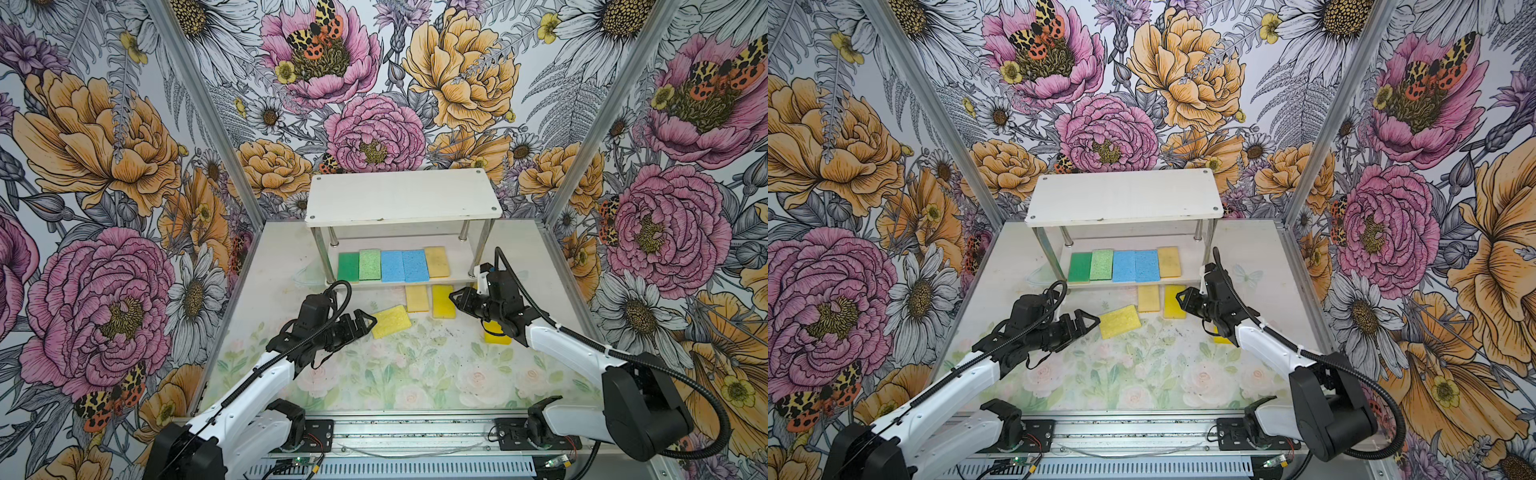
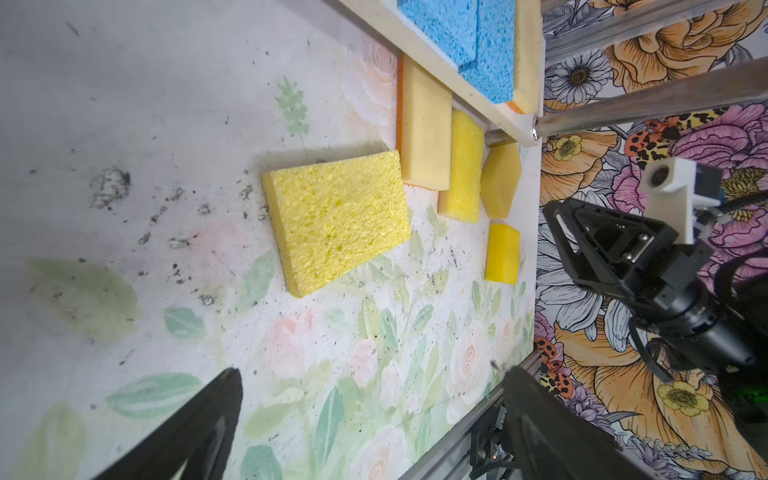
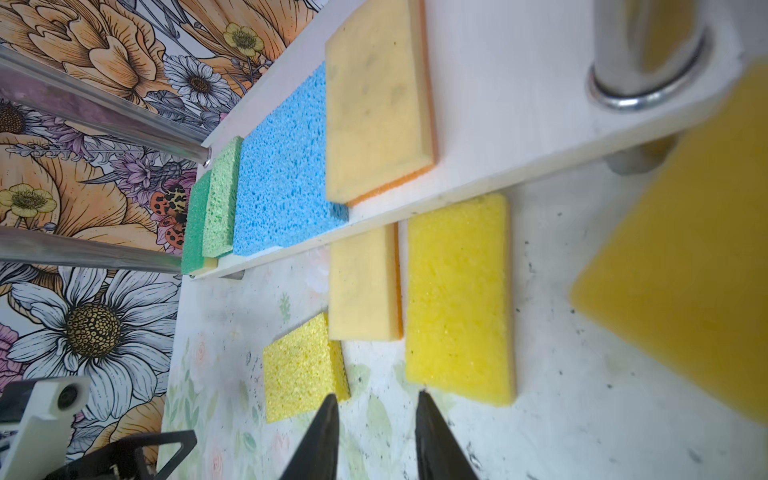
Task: Place and organize the cleaning sponges onto the shelf
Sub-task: 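Withdraw the right gripper toward the table sponges while the left arm advances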
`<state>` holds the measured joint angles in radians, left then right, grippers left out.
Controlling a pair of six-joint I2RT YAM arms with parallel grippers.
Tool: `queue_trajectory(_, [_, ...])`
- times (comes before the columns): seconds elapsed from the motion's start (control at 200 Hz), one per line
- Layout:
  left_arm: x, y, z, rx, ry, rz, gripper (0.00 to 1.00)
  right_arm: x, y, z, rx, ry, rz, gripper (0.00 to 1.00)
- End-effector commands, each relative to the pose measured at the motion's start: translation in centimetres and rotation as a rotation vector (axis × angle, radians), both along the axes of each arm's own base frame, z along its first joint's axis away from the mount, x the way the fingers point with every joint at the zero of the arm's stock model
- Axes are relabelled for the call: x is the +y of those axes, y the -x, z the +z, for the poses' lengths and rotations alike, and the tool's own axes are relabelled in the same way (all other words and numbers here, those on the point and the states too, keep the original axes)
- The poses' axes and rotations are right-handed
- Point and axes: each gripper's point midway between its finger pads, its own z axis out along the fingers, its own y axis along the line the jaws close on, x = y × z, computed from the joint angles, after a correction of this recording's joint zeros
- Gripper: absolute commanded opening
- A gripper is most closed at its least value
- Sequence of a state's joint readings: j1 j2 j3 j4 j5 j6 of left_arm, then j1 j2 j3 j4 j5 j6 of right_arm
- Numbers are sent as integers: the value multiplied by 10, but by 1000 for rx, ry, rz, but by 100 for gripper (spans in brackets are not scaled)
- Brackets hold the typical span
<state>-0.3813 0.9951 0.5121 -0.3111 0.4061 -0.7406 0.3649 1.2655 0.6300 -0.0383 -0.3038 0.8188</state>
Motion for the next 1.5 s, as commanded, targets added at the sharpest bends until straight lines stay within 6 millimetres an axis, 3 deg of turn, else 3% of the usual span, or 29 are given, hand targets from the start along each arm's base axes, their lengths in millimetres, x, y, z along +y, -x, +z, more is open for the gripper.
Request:
queue_trajectory(0.0, [-12,-23,20,-142,-5,-75,99,4,27,0,44,-49,26,38])
queue_trajectory(0.19, [-26,-51,14,-235,-46,-121,99,14,56,-3,80,-102,79,45])
queue_trajectory(0.375, [-42,-75,1,-279,-115,-177,99,15,72,-12,110,-113,94,49])
queue_trajectory(0.77, [-69,-92,-23,-318,-241,-272,99,13,86,-19,140,-111,107,51])
queue_trajectory(1.151, [-90,-65,-59,-230,-266,-335,99,13,90,-14,139,-121,99,52])
queue_trajectory(1.496, [-109,-20,-62,-185,-237,-356,99,19,86,-15,153,-107,118,52])
